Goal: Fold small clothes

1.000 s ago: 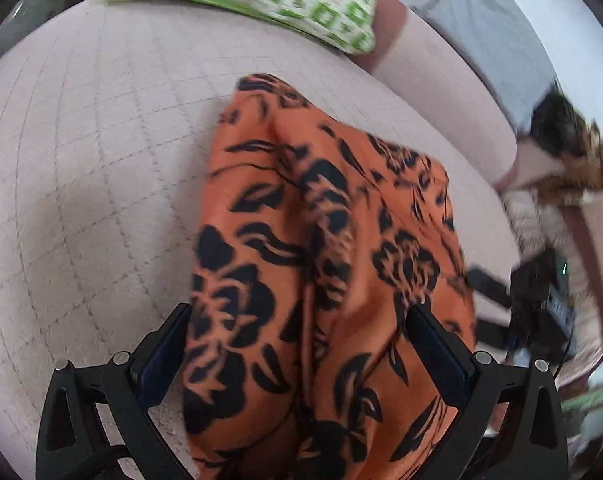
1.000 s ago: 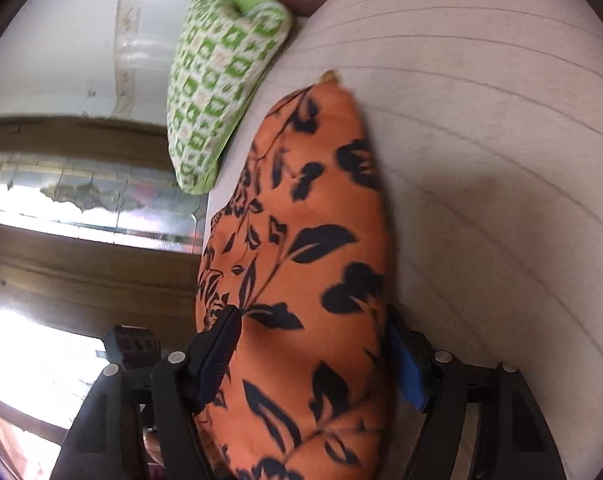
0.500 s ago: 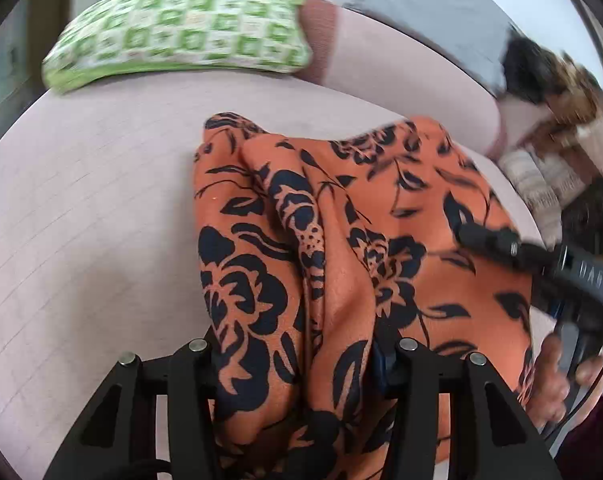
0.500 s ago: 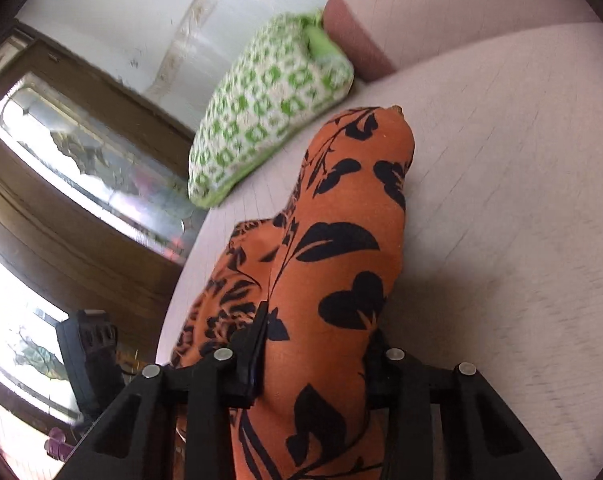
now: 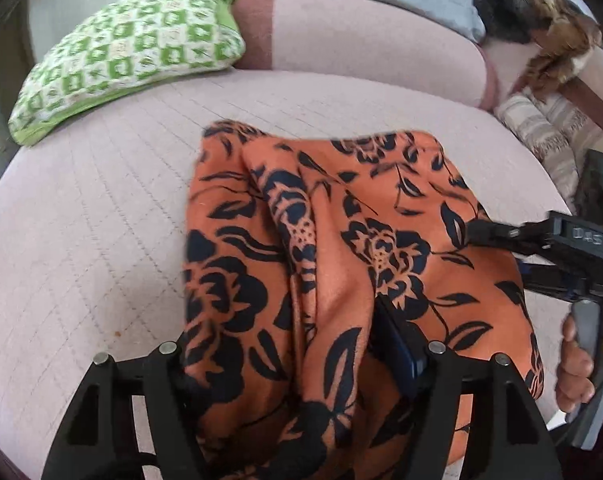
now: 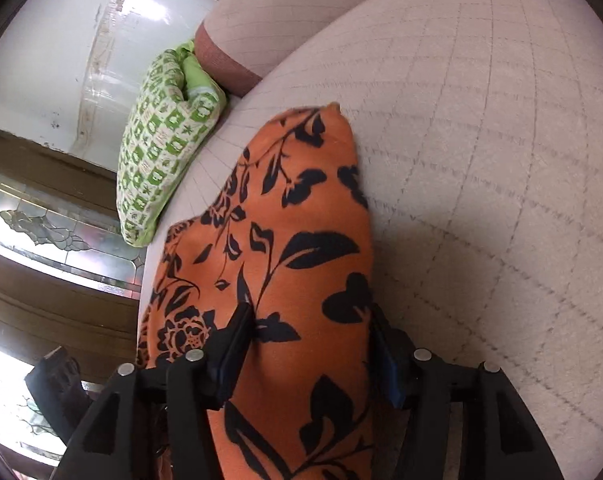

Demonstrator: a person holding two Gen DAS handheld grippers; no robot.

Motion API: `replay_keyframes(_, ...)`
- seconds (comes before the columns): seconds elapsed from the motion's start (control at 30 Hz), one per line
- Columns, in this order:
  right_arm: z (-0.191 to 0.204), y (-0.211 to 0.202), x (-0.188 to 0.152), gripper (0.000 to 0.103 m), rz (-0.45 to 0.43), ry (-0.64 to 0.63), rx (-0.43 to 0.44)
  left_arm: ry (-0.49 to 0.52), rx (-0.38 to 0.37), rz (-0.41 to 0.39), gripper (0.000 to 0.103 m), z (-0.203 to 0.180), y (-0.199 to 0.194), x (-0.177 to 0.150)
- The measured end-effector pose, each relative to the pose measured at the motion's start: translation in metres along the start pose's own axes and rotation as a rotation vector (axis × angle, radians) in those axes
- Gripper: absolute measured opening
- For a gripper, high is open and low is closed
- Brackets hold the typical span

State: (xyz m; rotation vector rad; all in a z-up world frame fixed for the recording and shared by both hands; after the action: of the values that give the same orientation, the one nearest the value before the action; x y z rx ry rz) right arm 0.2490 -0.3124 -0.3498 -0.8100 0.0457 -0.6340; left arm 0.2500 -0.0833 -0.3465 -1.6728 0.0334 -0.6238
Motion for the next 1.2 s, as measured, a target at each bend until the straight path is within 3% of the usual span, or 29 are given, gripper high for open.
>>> replay_keyframes(0.17,0.03,-0.046,0.001,0.063,-0.166,-0.101,0.014,-0.043,0.09,-0.157,0.074,0.005,-0.045,-0.003)
replay_keyframes(0.27,0.06,-0.061,-0.011,0.063,-0.202,-0.202,0.069,-0.03,0.251,-0.25,0.074,0.017,-0.065,-0.003)
replay_keyframes(0.33,0.075,-0.053,-0.025,0.06,-0.148,-0.244,0.101,-0.009,0.313,-0.204,0.075,0.025,-0.055,-0.008)
replay_keyframes(0.37,0.077,-0.045,-0.032,0.06,-0.107,-0.241,0.117,0.008,0.323,-0.141,0.075,0.026,-0.041,-0.013)
replay_keyframes(0.43,0.065,-0.011,-0.043,0.057,0.029,-0.204,0.067,0.043,0.346,-0.021,0.075,0.027,-0.013,-0.027)
replay_keyframes(0.47,0.056,0.006,-0.044,0.052,0.079,-0.188,0.014,0.046,0.356,-0.024,0.075,0.027,-0.011,-0.027)
replay_keyframes(0.53,0.057,0.01,-0.039,0.048,0.067,-0.198,-0.032,0.043,0.326,-0.073,0.075,0.026,-0.026,-0.024)
replay_keyframes(0.63,0.079,-0.005,-0.026,0.048,-0.003,-0.2,0.073,0.003,0.266,-0.121,0.075,0.029,-0.038,-0.019)
replay_keyframes(0.77,0.112,0.005,-0.007,0.048,-0.047,-0.236,0.107,0.01,0.348,-0.126,0.075,0.039,-0.037,-0.011)
replay_keyframes(0.87,0.129,0.04,0.0,0.048,0.008,-0.204,0.145,0.031,0.372,-0.046,0.075,0.049,-0.017,-0.018)
replay_keyframes(0.93,0.117,0.086,-0.001,0.05,0.127,-0.11,0.101,0.04,0.373,-0.026,0.075,0.051,-0.011,-0.02)
replay_keyframes(0.97,0.116,0.097,0.002,0.05,0.135,-0.104,0.087,0.039,0.36,-0.037,0.075,0.052,-0.013,-0.019)
replay_keyframes(1.07,0.131,0.084,0.004,0.059,0.097,-0.12,0.129,0.023,0.337,-0.087,0.075,0.056,-0.032,-0.017)
replay_keyframes(1.2,0.14,0.056,-0.008,0.059,0.031,-0.144,0.16,-0.072,0.366,-0.158,0.075,0.067,-0.069,-0.018)
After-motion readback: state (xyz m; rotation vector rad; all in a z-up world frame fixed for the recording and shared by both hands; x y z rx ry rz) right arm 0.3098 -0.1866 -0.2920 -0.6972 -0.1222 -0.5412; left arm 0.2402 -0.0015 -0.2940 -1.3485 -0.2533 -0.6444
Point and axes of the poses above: each gripper's, at about its wrist camera, not at the fingertips, and y roughly the way its jaws point, z to its left, x to its top, the point moved 9 cm from there along y, roughly the way its jaws point, and after that the axes turned 11 degrees about z, right-handed, at the moved point
